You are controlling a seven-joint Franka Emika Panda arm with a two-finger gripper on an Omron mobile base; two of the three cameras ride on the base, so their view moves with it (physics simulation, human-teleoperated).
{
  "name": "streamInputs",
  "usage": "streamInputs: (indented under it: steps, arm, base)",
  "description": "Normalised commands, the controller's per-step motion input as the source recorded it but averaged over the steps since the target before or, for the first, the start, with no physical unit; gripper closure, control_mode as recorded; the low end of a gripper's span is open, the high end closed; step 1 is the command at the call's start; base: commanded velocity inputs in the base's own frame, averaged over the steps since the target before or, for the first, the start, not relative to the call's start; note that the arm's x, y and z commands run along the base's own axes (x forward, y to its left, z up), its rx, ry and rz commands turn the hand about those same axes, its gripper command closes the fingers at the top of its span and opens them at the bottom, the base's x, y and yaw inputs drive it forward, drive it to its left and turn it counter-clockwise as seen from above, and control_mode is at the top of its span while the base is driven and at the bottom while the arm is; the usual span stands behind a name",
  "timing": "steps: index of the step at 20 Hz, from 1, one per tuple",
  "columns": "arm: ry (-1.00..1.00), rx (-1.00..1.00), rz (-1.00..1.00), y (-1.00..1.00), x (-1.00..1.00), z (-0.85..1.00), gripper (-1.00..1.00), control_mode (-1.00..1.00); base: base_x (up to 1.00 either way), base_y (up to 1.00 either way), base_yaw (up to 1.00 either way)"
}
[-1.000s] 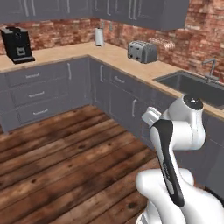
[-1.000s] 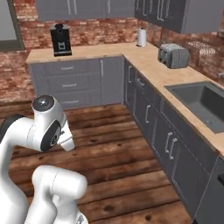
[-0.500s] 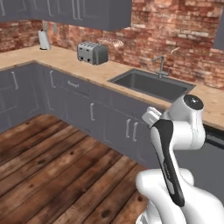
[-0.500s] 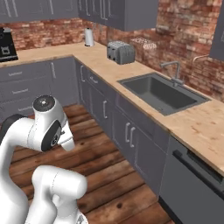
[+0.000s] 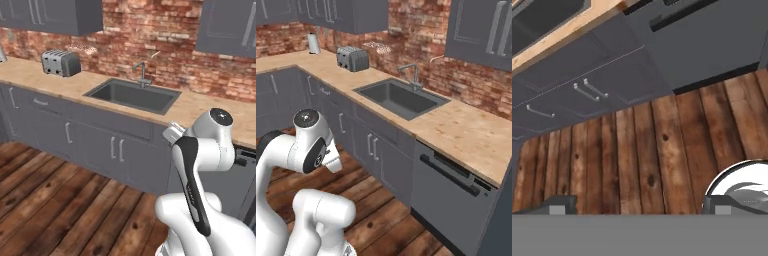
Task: Place one of the steaks on the plate and the other in the bowl. Then place the bowl in the fridge.
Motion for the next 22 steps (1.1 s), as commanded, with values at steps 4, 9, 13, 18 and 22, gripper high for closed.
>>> streamInputs:
  steps: [4,9,13,18,22]
  arm:
    - [0.0,0.0,0.0,0.0,0.0,0.0,-1.0,1.0]
    - [0.0,0.0,0.0,0.0,0.0,0.0,-1.0,1.0]
    - [0.0,0.0,0.0,0.0,0.0,0.0,-1.0,1.0]
    - [0.0,0.0,0.0,0.0,0.0,0.0,-1.0,1.0]
    - [0.0,0.0,0.0,0.0,0.0,0.0,-1.0,1.0]
  base:
    - [0.0,-0.61,-0.33]
    - [0.0,-0.42,-0.25]
    - [0.0,-0.58,-0.22]
    - [0.0,-0.65,-0.21]
    - [0.0,-0.75,-0.19]
